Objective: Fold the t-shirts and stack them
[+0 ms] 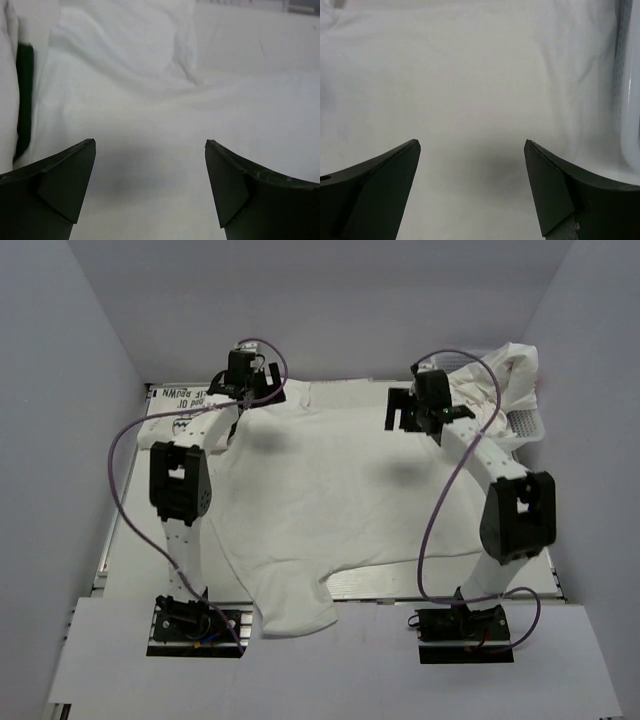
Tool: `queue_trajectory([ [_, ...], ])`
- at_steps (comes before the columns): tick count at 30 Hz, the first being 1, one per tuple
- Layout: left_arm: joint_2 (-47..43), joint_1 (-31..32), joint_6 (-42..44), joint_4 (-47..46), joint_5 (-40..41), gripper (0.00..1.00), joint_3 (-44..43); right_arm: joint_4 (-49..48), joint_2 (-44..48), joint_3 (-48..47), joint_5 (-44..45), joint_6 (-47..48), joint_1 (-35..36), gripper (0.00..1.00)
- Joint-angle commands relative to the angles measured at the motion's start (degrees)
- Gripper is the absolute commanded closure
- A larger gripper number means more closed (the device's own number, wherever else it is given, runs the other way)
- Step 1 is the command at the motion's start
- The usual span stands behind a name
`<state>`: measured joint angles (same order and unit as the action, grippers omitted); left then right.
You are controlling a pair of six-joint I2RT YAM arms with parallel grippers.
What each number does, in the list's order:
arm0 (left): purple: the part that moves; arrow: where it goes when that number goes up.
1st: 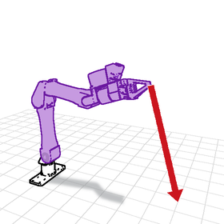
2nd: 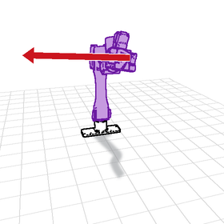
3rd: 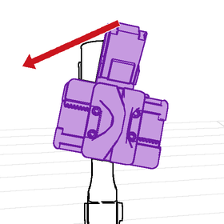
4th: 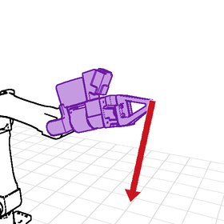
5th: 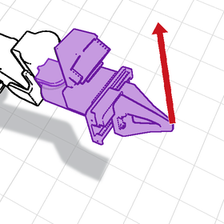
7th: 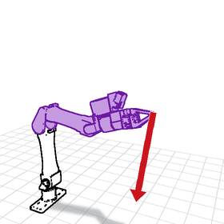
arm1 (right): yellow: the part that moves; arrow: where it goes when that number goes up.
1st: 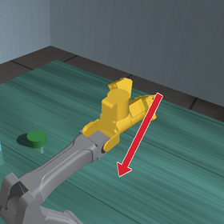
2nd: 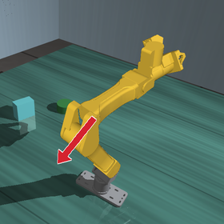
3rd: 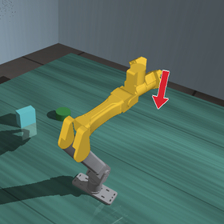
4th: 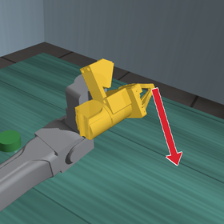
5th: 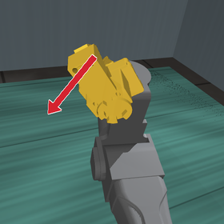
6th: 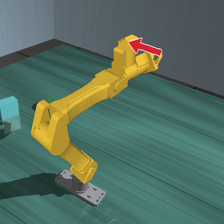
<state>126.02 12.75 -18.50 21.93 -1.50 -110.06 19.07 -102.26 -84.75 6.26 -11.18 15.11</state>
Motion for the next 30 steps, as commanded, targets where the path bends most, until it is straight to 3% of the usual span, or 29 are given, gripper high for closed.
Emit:
queue_trajectory([
  [1, -14.2, 2.7, -2.8, 4.4, 2.1, 0.0, 13.4, -2.7, 4.4, 11.7, 1.4, -3.5, 0.8, 0.1],
  [2, -16.2, 3.6, -2.8, 3.8, 2.1, 0.0, 20.9, -2.9, 6.0, 16.2, 1.4, -4.0, 1.0, 0.1],
  [6, -19.2, 4.8, -4.2, 3.2, 4.8, 0.0, 29.9, -3.3, 7.3, 20.4, 1.7, -5.6, 1.0, 0.1],
  [16, -8.8, 5.4, -8.5, 6.3, 9.3, 0.0, 25.6, -4.7, -1.6, 18.7, 5.0, -7.0, 0.2, 0.1],
  [22, 4.9, 4.8, -8.0, 11.3, 9.2, 0.0, 10.5, -2.8, -9.8, 12.4, 7.0, -7.9, -0.5, 0.1],
  [24, 7.2, 4.3, -8.0, 11.3, 7.6, 0.0, 7.7, -3.2, -12.1, 10.6, 5.3, -7.8, -1.4, 0.1],
  [30, 13.8, 3.6, -5.3, 16.6, 10.9, 0.0, -11.6, 0.4, -14.9, 0.9, 1.6, -2.6, -1.7, 0.1],
])
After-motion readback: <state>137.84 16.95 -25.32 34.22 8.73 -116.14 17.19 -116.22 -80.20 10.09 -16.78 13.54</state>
